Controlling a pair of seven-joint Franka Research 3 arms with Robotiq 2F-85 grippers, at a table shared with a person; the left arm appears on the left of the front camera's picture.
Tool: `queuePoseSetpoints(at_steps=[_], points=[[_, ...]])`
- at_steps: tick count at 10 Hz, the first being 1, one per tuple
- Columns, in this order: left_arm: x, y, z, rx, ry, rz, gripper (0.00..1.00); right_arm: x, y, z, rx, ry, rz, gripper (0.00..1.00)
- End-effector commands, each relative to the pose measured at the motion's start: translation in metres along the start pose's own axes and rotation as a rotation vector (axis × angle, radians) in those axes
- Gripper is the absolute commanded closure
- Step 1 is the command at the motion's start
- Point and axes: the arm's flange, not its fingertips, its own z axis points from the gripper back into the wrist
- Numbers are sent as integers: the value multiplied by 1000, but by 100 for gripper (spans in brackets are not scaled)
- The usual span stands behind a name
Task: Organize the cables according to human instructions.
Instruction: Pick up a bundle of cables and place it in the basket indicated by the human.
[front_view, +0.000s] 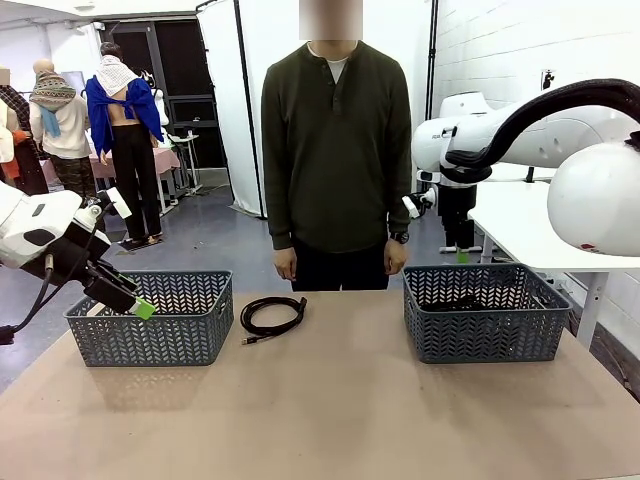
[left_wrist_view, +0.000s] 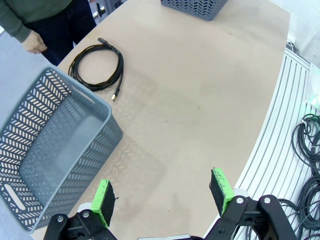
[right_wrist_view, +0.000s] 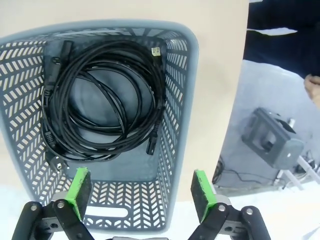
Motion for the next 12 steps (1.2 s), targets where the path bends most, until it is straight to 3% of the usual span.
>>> queuePoseSetpoints(at_steps=[1, 7, 12], points=[[-1, 3, -1, -15, -8, -2, 0, 1, 1, -2, 5, 1, 5, 0], [-1, 3, -1, -15, -8, -2, 0, 16, 56, 57, 21, -82, -222, 0], [-1, 3, -1, -15, -8, -2, 0, 38, 143, 77, -118, -241, -350, 0]])
